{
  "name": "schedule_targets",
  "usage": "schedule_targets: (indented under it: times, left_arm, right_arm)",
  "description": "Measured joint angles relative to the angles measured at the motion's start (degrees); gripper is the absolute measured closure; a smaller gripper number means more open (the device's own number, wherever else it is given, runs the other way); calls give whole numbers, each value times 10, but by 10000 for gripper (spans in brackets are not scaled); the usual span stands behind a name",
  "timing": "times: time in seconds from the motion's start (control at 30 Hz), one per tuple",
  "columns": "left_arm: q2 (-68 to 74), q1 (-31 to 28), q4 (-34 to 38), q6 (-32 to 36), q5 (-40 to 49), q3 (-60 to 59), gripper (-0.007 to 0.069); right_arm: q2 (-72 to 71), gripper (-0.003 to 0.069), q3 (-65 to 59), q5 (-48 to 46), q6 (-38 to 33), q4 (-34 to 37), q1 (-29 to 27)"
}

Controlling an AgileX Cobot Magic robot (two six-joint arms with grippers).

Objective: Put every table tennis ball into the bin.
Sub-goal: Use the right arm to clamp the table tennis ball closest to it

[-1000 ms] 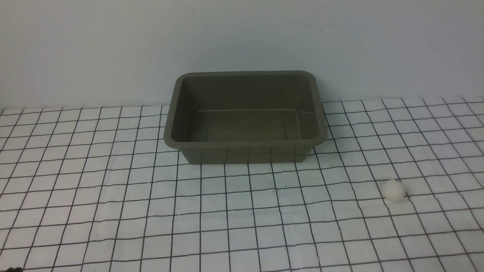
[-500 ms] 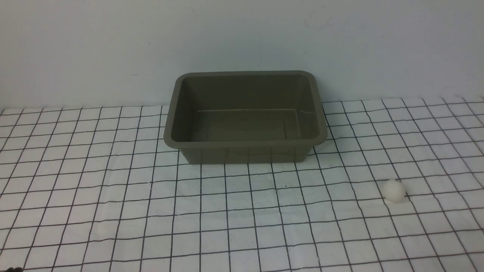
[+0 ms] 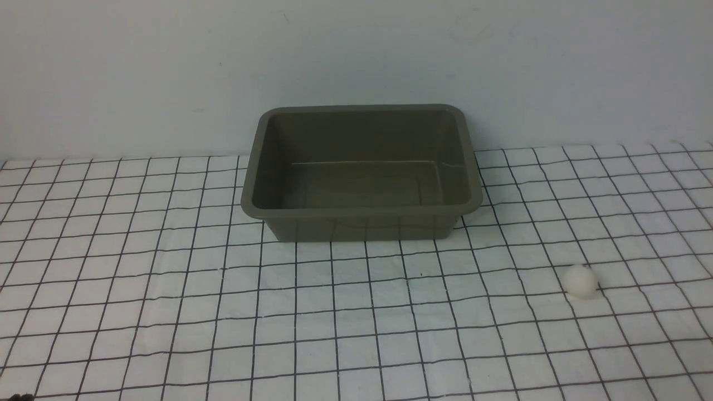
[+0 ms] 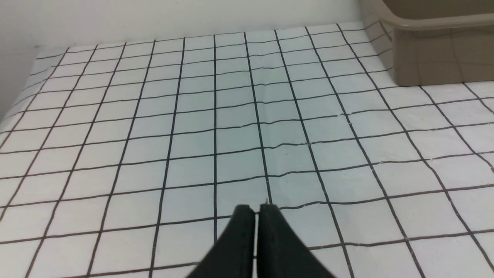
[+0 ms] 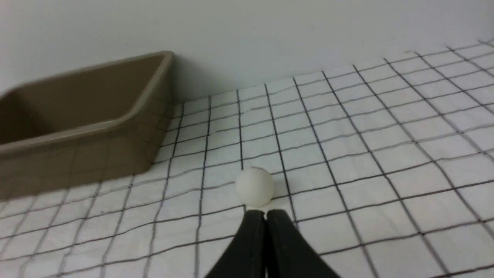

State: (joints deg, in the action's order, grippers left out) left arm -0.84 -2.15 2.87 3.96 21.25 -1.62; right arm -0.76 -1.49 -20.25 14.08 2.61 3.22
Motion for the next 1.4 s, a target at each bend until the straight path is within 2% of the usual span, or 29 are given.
schedule_targets:
  times: [0.23,0.4,0.73,0.9,0.97,1.0,1.03,1.07,1.23,1.33,1.4]
  left_arm:
    - [0,0,0,0,0,0,629]
    - [0,0,0,0,0,0,629]
    - [0,0,0,0,0,0,629]
    - [0,0,0,0,0,0,629]
    - [0,0,0,0,0,0,629]
    - [0,0,0,0,0,0,629]
    - [0,0,0,0,0,0,629]
    - [0,0,0,0,0,0,629]
    - [0,0,0,0,0,0,629]
    - [0,0,0,0,0,0,629]
    - [0,0,0,0,0,0,629]
  right_arm:
    - [0,676,-1,2,-6,165,0]
    - [0,676,-2,10,-51,169,0]
    - [0,676,-2,14,-60,168,0]
    - [0,676,-2,55,-60,171,0]
    - [0,676,-2,110,-60,183,0]
    - [0,676,-2,166,-59,193,0]
    - [0,676,-2,275,-48,221,0]
    - [0,676,-2,340,-44,240,0]
    - [0,676,-2,559,-34,308,0]
    - [0,676,-2,605,-33,317,0]
    - [0,676,-2,612,-29,292,0]
